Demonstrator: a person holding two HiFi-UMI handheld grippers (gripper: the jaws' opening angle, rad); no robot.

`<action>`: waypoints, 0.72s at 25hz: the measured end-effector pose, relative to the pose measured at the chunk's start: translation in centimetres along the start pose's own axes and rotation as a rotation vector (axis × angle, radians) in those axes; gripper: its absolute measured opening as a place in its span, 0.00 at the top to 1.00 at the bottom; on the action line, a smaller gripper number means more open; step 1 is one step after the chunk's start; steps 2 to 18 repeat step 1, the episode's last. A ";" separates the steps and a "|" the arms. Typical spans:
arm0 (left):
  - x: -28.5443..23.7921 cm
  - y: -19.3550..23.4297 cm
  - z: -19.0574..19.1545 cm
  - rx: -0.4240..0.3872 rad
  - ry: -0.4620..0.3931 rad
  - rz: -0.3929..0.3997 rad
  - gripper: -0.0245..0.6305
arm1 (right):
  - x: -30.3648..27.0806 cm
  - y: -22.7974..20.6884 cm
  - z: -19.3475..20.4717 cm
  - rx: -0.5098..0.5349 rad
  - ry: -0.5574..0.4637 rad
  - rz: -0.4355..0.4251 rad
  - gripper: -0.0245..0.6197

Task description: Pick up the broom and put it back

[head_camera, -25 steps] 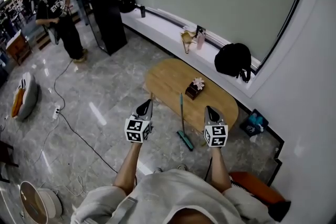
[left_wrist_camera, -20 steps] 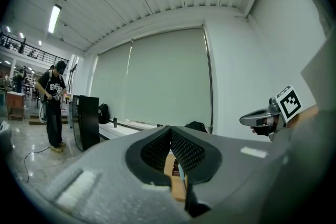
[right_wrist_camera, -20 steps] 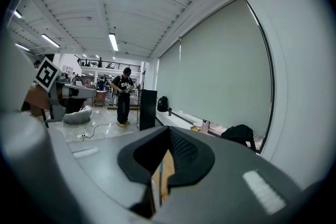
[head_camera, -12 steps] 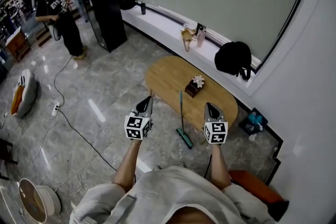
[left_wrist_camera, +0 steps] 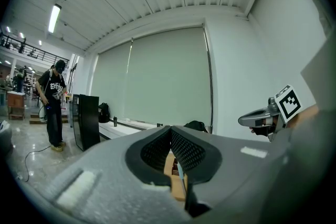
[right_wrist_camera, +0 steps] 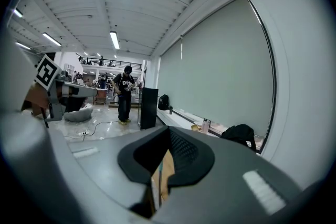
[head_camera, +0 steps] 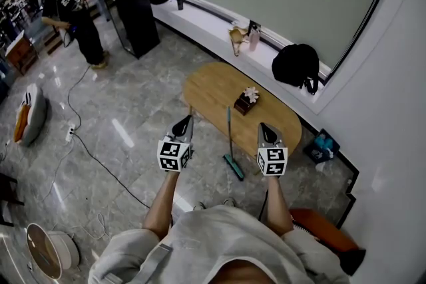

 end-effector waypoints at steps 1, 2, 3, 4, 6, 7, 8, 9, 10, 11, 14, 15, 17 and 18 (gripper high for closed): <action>-0.1 0.0 0.0 -0.001 -0.001 -0.001 0.97 | -0.1 0.0 0.0 0.002 -0.001 -0.002 0.96; -0.1 0.0 0.0 -0.001 -0.001 -0.001 0.97 | -0.1 0.0 0.0 0.002 -0.001 -0.002 0.96; -0.1 0.0 0.0 -0.001 -0.001 -0.001 0.97 | -0.1 0.0 0.0 0.002 -0.001 -0.002 0.96; -0.1 0.0 0.0 -0.001 -0.001 -0.001 0.97 | -0.1 0.0 0.0 0.002 -0.001 -0.002 0.96; -0.1 0.0 0.0 -0.001 -0.001 -0.001 0.97 | -0.1 0.0 0.0 0.002 -0.001 -0.002 0.96; -0.1 0.0 0.0 -0.001 -0.001 -0.001 0.97 | -0.1 0.0 0.0 0.002 -0.001 -0.002 0.96; -0.1 0.0 0.0 -0.001 -0.001 -0.001 0.97 | -0.1 0.0 0.0 0.002 -0.001 -0.002 0.96; -0.1 0.0 0.0 -0.001 -0.001 -0.001 0.97 | -0.1 0.0 0.0 0.002 -0.001 -0.002 0.96; -0.1 0.0 0.0 -0.001 -0.001 -0.001 0.97 | -0.1 0.0 0.0 0.002 -0.001 -0.002 0.96; -0.1 0.0 0.0 -0.001 -0.001 -0.001 0.97 | -0.1 0.0 0.0 0.002 -0.001 -0.002 0.96; -0.1 0.0 0.0 -0.001 -0.001 -0.001 0.97 | -0.1 0.0 0.0 0.002 -0.001 -0.002 0.96; -0.1 0.0 0.0 -0.001 -0.001 -0.001 0.97 | -0.1 0.0 0.0 0.002 -0.001 -0.002 0.96; -0.1 0.0 0.0 -0.001 -0.001 -0.001 0.97 | -0.1 0.0 0.0 0.002 -0.001 -0.002 0.96; -0.1 0.0 0.0 -0.001 -0.001 -0.001 0.97 | -0.1 0.0 0.0 0.002 -0.001 -0.002 0.96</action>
Point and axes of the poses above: the fingertips, and each gripper's own axes: x backward along the fingers, y to its left, z out of its underside, the point moved 4 cm from there along x, backward along the fingers, and after that the axes turned 8 degrees about -x, right-handed, at the moved point
